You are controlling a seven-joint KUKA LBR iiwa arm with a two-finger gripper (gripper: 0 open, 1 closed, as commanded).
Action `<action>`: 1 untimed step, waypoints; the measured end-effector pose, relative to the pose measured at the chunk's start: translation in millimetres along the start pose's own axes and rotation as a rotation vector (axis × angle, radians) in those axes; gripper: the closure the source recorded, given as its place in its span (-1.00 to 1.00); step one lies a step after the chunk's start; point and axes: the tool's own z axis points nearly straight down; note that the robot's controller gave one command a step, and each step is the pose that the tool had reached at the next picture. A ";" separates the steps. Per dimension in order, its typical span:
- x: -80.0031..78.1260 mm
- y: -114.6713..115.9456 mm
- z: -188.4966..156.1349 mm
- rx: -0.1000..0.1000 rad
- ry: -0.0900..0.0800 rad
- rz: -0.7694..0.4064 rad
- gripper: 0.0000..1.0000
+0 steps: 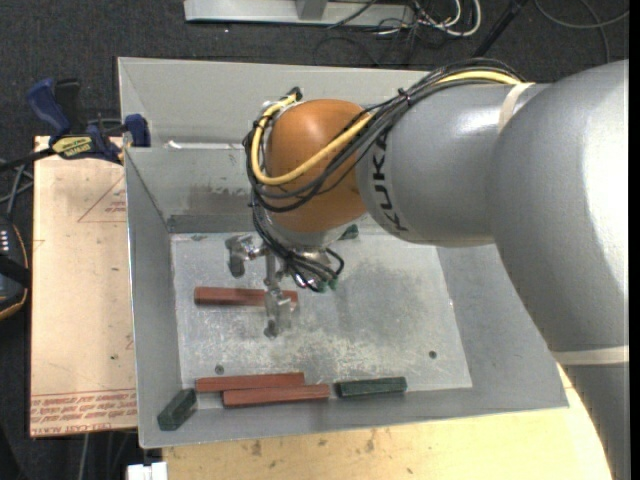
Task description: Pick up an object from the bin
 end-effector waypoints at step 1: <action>0.5 -4.4 1.1 0.002 0.001 0.041 -1.00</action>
Offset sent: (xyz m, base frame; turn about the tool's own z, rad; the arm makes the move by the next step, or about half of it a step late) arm 0.0395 -0.0153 -0.0301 0.0186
